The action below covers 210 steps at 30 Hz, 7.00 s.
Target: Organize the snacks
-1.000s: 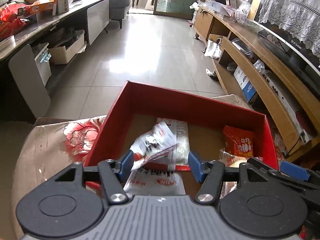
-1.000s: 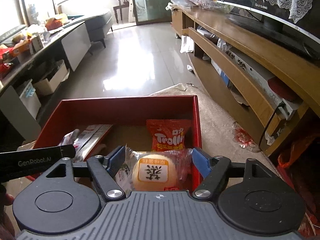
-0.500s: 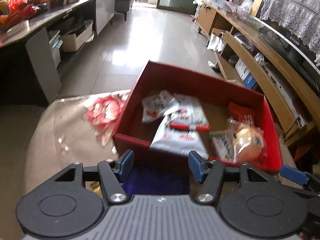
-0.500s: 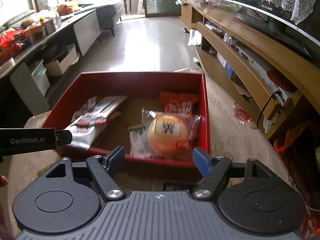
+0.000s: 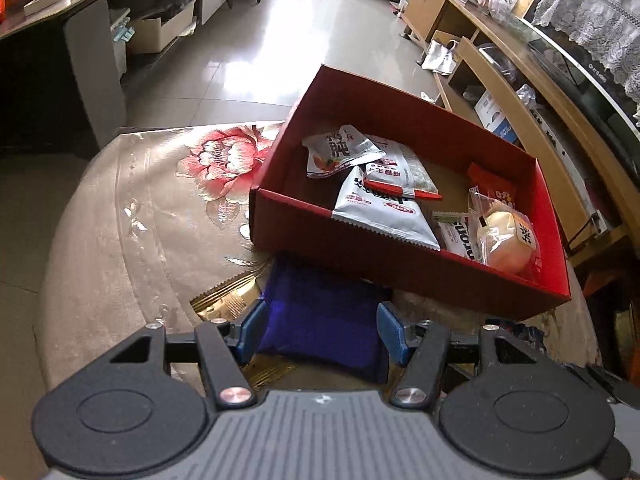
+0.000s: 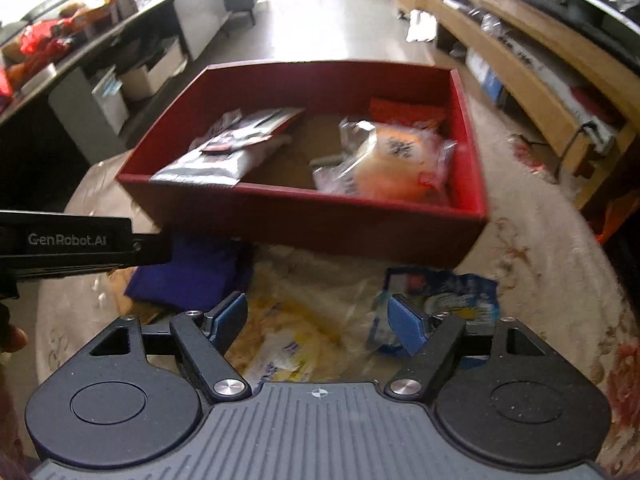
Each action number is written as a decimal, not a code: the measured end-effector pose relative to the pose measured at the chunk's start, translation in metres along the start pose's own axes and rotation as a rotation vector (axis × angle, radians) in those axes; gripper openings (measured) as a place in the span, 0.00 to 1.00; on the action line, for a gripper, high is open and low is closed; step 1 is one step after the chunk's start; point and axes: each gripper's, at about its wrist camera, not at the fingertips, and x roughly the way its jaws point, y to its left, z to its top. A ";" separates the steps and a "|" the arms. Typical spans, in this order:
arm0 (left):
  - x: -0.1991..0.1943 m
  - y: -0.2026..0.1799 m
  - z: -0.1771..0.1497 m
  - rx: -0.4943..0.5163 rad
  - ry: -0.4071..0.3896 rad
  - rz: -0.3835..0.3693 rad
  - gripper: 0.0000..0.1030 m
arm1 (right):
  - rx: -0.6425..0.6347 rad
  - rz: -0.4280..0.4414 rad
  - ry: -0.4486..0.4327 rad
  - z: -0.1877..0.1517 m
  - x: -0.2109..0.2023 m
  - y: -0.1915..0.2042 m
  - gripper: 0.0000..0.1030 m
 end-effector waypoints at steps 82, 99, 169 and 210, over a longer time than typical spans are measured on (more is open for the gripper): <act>0.052 -0.044 -0.019 0.577 0.130 -0.053 0.84 | -0.037 0.056 0.169 -0.089 -0.037 -0.024 0.85; 0.042 -0.051 -0.046 0.574 0.160 -0.024 0.87 | -0.009 0.037 0.141 -0.092 -0.049 -0.034 0.85; 0.011 -0.020 -0.104 0.263 0.096 0.151 0.91 | 0.020 -0.105 0.175 -0.112 -0.022 -0.003 0.89; -0.020 -0.040 -0.098 0.288 0.002 0.057 0.66 | -0.040 -0.175 -0.061 -0.086 -0.064 -0.004 0.76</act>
